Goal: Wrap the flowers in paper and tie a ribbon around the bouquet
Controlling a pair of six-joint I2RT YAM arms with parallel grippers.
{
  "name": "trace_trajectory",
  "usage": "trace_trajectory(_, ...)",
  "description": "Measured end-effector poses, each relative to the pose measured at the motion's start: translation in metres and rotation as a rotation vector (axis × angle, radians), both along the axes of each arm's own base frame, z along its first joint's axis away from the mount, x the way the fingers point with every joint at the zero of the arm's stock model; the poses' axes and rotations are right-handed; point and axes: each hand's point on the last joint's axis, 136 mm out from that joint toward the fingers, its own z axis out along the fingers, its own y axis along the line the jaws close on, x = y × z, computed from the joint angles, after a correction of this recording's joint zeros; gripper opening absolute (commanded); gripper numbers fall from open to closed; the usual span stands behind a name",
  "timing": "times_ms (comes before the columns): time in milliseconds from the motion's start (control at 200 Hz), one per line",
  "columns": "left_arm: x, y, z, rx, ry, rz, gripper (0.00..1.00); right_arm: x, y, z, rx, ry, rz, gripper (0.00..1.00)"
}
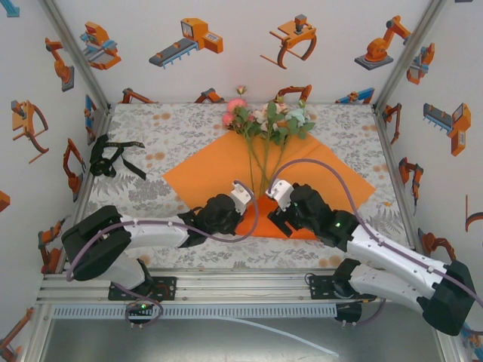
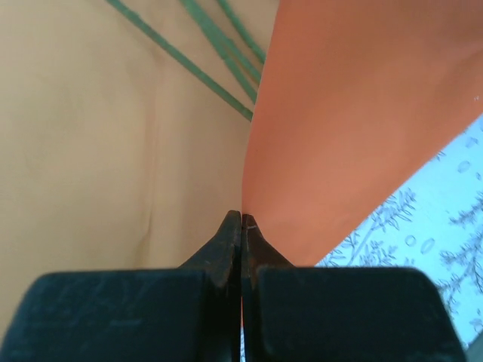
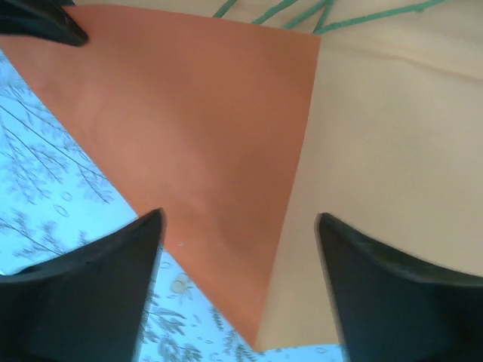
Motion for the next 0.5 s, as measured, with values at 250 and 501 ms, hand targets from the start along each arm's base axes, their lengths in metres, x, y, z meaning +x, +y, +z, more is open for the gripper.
trace_trajectory(250,0.024,0.015,0.007,-0.055,-0.008,0.143,0.00,0.007,-0.014,0.010,0.170,0.098,-0.242,0.99)
trace_trajectory(501,0.031,0.019,-0.015,-0.048,0.034,0.224,0.00,0.008,-0.025,-0.042,0.174,0.326,-0.514,0.99)
